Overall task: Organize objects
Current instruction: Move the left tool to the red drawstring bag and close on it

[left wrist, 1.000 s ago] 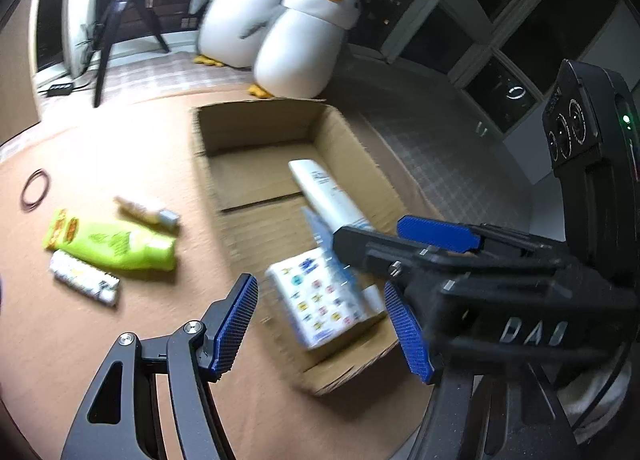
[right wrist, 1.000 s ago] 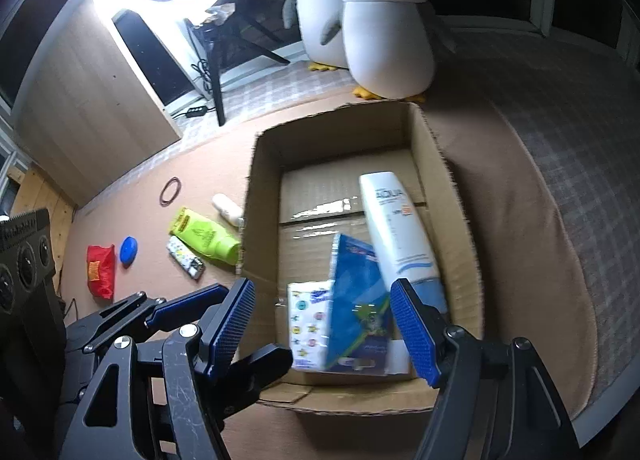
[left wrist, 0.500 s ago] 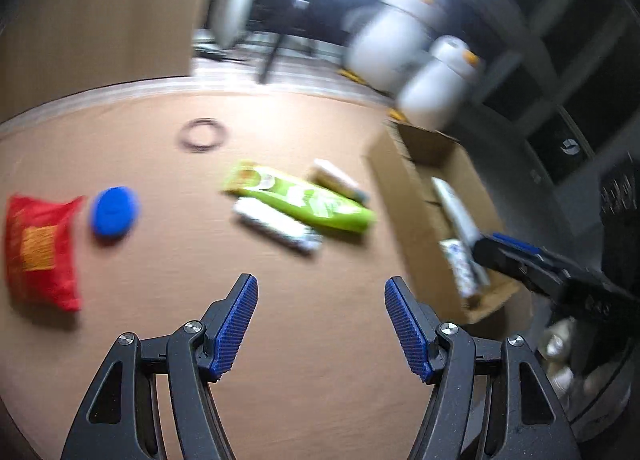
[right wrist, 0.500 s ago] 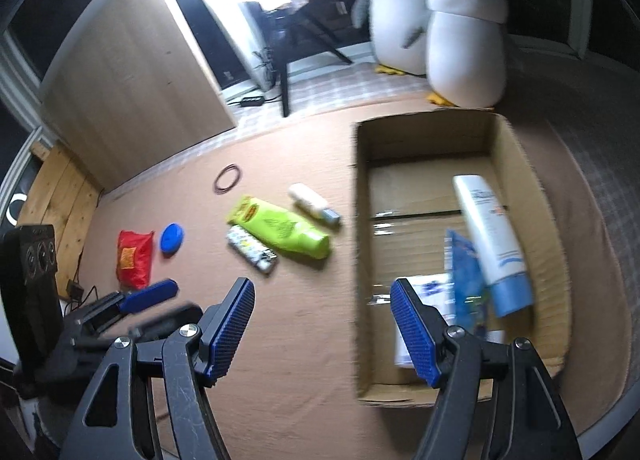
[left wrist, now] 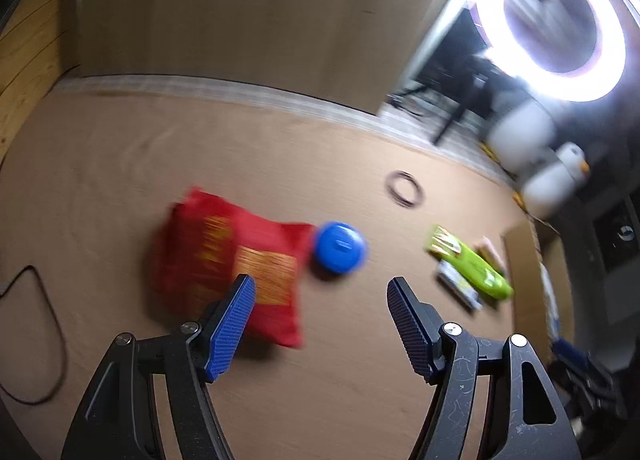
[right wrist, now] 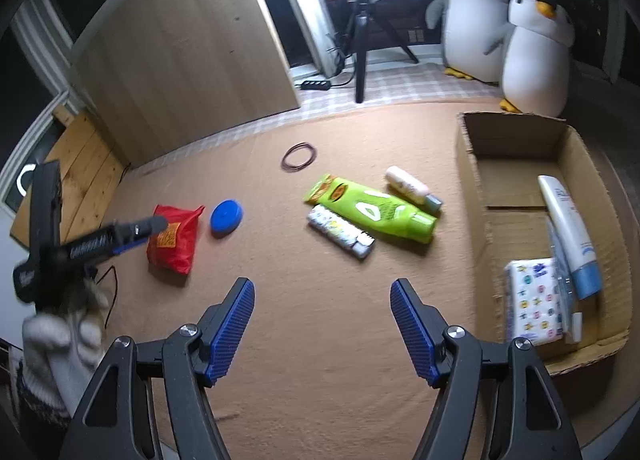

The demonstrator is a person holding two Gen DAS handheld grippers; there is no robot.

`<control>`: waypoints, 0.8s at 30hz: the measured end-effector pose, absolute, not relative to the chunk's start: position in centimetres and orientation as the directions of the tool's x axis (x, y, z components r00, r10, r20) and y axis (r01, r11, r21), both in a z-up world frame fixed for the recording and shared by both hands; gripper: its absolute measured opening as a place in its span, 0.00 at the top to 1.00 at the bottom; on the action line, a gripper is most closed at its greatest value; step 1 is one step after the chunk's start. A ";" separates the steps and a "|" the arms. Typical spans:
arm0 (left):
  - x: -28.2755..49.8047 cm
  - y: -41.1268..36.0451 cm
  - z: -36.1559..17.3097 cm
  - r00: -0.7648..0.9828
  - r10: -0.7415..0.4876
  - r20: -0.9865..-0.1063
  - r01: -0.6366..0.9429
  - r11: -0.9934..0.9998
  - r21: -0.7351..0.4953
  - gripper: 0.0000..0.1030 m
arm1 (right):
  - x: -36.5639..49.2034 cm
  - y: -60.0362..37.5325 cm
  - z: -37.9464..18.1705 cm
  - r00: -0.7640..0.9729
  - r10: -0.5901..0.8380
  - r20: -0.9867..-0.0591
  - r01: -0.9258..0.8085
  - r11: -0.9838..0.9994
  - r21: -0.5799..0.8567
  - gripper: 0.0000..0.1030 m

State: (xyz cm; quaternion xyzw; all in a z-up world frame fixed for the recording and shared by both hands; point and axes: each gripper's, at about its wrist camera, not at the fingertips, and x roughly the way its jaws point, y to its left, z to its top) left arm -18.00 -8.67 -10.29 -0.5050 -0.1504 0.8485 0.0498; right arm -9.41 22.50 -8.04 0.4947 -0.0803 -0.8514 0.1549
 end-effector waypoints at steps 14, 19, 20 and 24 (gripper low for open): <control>-23.8 -16.9 -15.7 -0.433 0.214 -0.876 0.230 -0.913 -0.337 0.30 | -8.1 18.6 -9.4 -0.395 -0.342 -0.853 0.200 -0.938 0.283 0.35; -23.9 -17.3 -16.8 -0.424 0.251 -0.870 0.222 -0.903 -0.369 0.32 | -8.1 18.6 -9.6 -0.388 -0.333 -0.859 0.187 -0.941 0.281 0.35; -23.8 -17.4 -16.8 -0.424 0.254 -0.869 0.216 -0.904 -0.370 0.33 | -8.2 18.6 -9.6 -0.387 -0.331 -0.861 0.184 -0.942 0.279 0.35; -23.0 -16.6 -17.1 -0.419 0.265 -0.869 0.197 -0.907 -0.372 0.34 | -8.4 18.5 -9.7 -0.384 -0.328 -0.863 0.180 -0.943 0.279 0.35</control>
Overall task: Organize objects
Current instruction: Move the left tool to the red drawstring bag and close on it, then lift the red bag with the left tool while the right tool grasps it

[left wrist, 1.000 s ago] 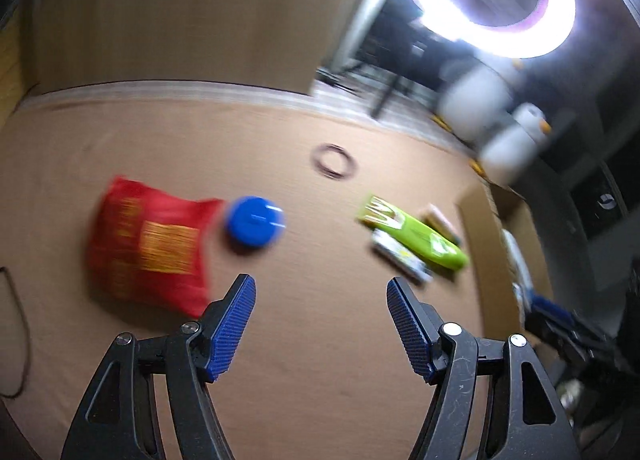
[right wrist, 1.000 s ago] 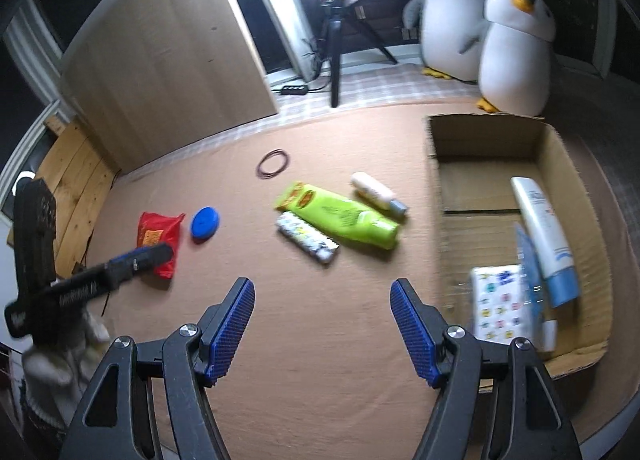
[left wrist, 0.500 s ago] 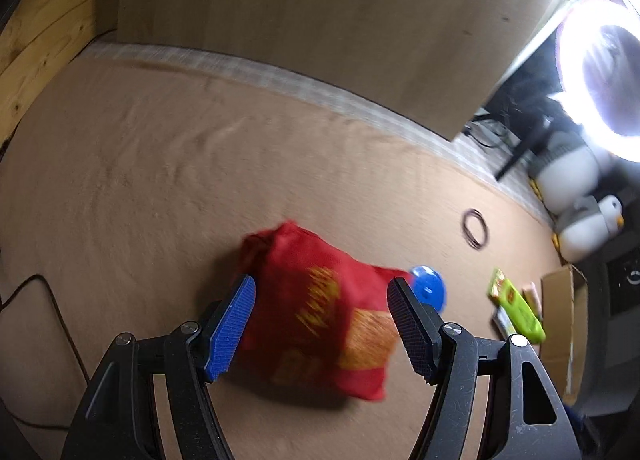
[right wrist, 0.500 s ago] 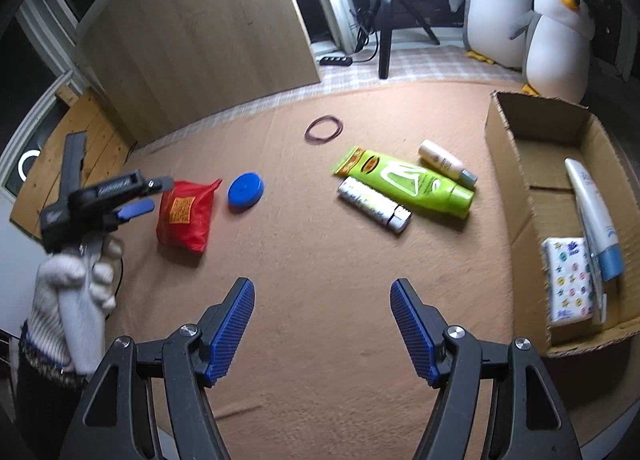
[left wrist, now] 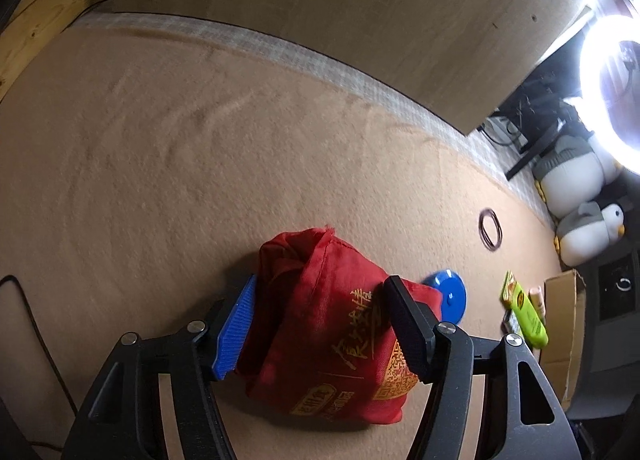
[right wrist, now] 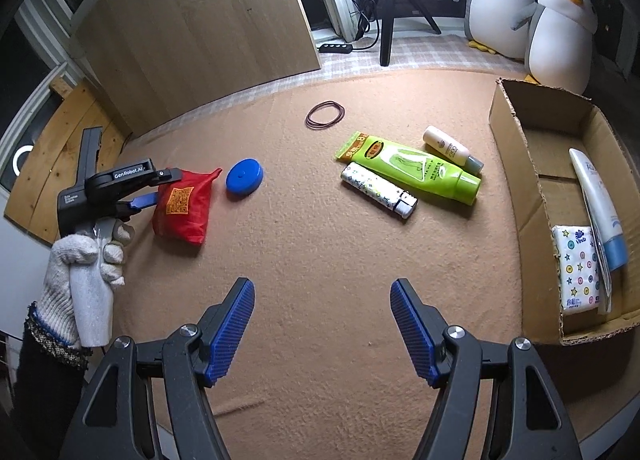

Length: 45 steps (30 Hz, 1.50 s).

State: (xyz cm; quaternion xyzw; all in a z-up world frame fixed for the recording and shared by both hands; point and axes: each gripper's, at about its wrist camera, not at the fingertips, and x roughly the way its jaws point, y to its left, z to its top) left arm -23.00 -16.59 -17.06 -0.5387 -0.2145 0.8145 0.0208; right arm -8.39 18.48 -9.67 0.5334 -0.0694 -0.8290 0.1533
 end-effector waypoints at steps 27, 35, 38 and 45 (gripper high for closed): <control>-10.0 -7.9 -17.7 -0.361 0.411 -0.837 0.130 -0.867 -0.482 0.34 | -8.6 17.4 -13.9 -0.245 -0.414 -0.876 0.223 -0.904 0.365 0.35; -7.4 -8.8 -15.9 -0.383 0.360 -0.851 0.009 -0.919 -0.394 0.24 | -8.2 16.3 -14.8 -0.200 -0.441 -0.875 0.233 -0.889 0.394 0.35; -6.5 -9.3 -15.9 -0.370 0.374 -0.850 -0.027 -0.920 -0.392 0.24 | -8.0 15.6 -14.9 -0.184 -0.452 -0.873 0.247 -0.881 0.404 0.35; -5.4 -7.6 -15.8 -0.328 0.410 -0.851 -0.163 -0.912 -0.376 0.24 | -8.0 13.7 -15.6 -0.133 -0.490 -0.861 0.257 -0.857 0.447 0.35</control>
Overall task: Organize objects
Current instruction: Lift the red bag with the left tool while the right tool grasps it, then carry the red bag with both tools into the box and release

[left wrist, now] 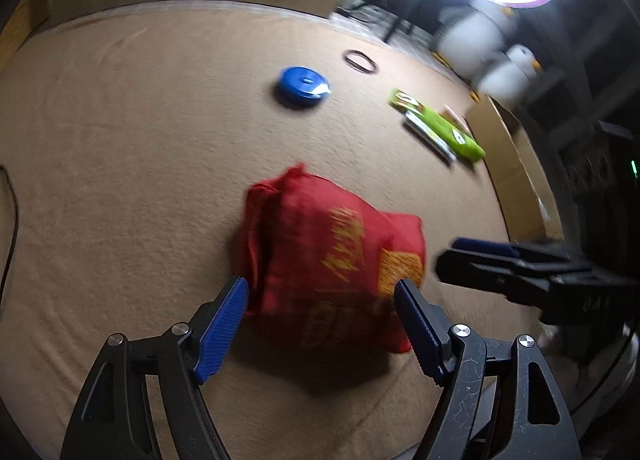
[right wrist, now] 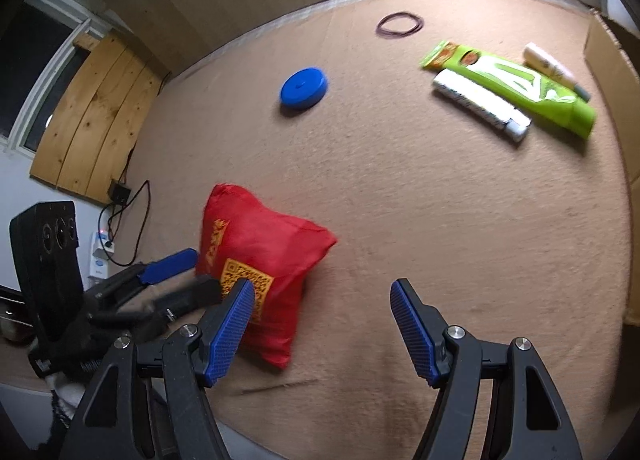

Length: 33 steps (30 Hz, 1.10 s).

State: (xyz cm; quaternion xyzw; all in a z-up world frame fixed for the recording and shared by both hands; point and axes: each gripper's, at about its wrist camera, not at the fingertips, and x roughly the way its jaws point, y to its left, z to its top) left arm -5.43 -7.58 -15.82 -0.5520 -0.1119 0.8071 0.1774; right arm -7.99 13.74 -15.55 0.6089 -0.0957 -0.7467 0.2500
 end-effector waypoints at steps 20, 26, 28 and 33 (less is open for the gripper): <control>-5.3 -5.9 -16.8 -0.265 0.483 -0.835 -0.221 -0.873 -0.435 0.21 | -8.7 9.4 -17.5 -0.004 -0.544 -0.839 0.280 -0.806 0.521 0.35; -5.4 -4.9 -16.8 -0.270 0.478 -0.836 -0.239 -0.874 -0.423 0.27 | -8.7 9.1 -17.3 -0.009 -0.531 -0.847 0.303 -0.809 0.504 0.43; -5.5 -4.6 -16.7 -0.271 0.479 -0.835 -0.243 -0.873 -0.422 0.32 | -8.7 9.5 -17.1 -0.025 -0.527 -0.849 0.306 -0.813 0.496 0.44; -5.7 -3.0 -15.8 -0.280 0.475 -0.834 -0.271 -0.873 -0.406 0.32 | -8.6 10.4 -16.1 -0.065 -0.521 -0.851 0.321 -0.819 0.476 0.45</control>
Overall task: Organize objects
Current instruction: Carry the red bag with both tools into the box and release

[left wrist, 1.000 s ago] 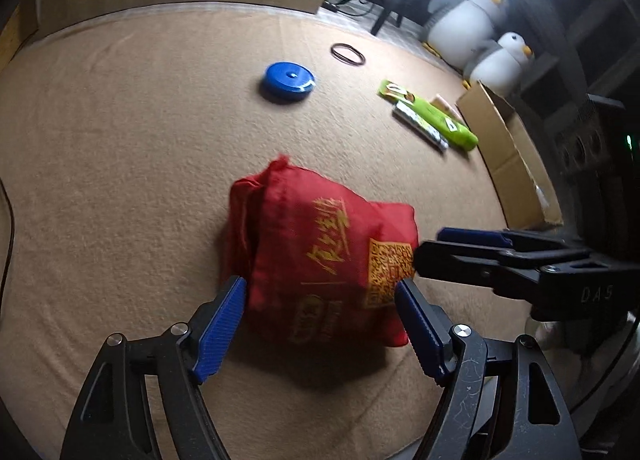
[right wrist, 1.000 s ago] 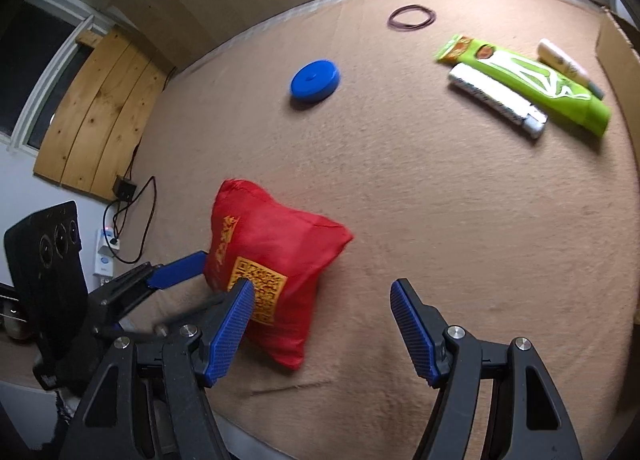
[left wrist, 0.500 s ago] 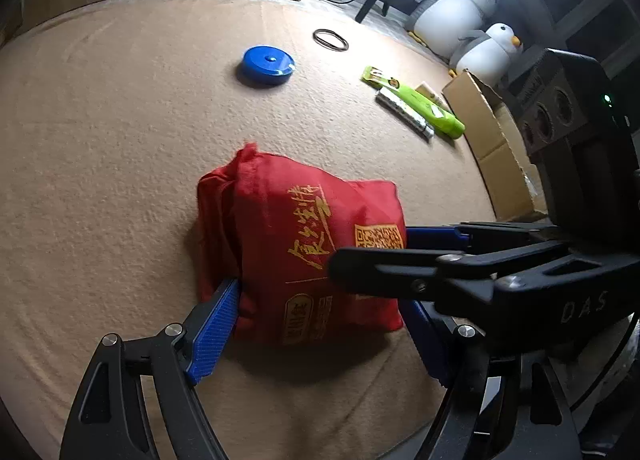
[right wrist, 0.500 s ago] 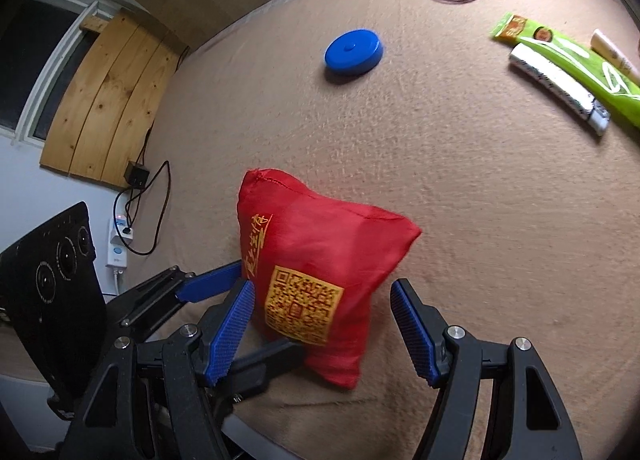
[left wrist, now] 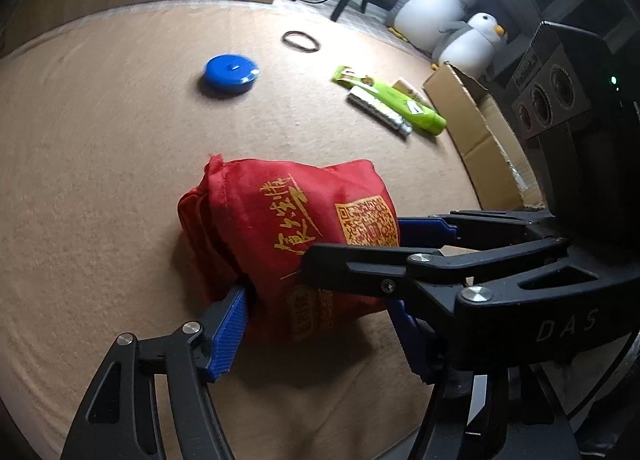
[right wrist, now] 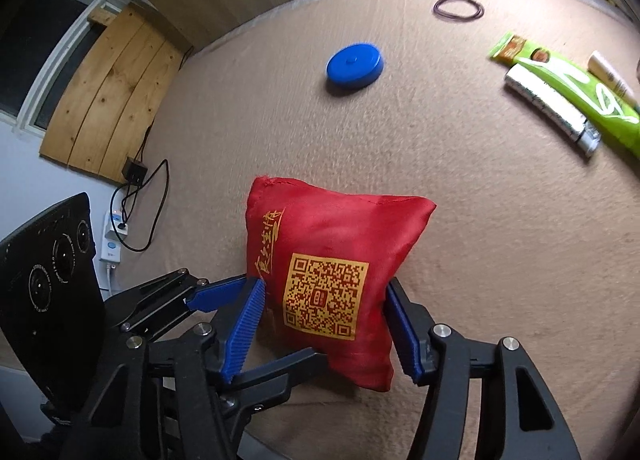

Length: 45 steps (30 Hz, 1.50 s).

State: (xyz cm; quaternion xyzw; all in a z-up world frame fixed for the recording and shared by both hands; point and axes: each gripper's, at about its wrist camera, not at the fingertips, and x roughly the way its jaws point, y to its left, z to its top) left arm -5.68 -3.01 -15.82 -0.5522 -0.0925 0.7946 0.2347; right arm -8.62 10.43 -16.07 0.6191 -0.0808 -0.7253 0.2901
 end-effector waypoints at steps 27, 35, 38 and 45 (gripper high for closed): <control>-12.8 18.9 -7.1 -0.311 0.607 -0.731 -0.570 -0.735 -0.367 0.32 | -12.6 30.3 -7.7 -0.393 -0.463 -0.794 0.161 -0.885 0.437 0.45; -14.6 26.8 -7.0 -0.272 0.634 -0.724 -0.609 -0.696 -0.381 0.33 | -14.8 37.3 -7.5 -0.448 -0.399 -0.800 0.094 -0.911 0.401 0.45; -14.8 28.6 -7.4 -0.269 0.628 -0.730 -0.617 -0.694 -0.370 0.33 | -15.5 39.2 -7.8 -0.457 -0.380 -0.804 0.078 -0.918 0.389 0.45; -15.7 31.2 -8.4 -0.253 0.618 -0.744 -0.611 -0.699 -0.372 0.29 | -16.1 41.6 -8.8 -0.456 -0.356 -0.816 0.048 -0.925 0.376 0.45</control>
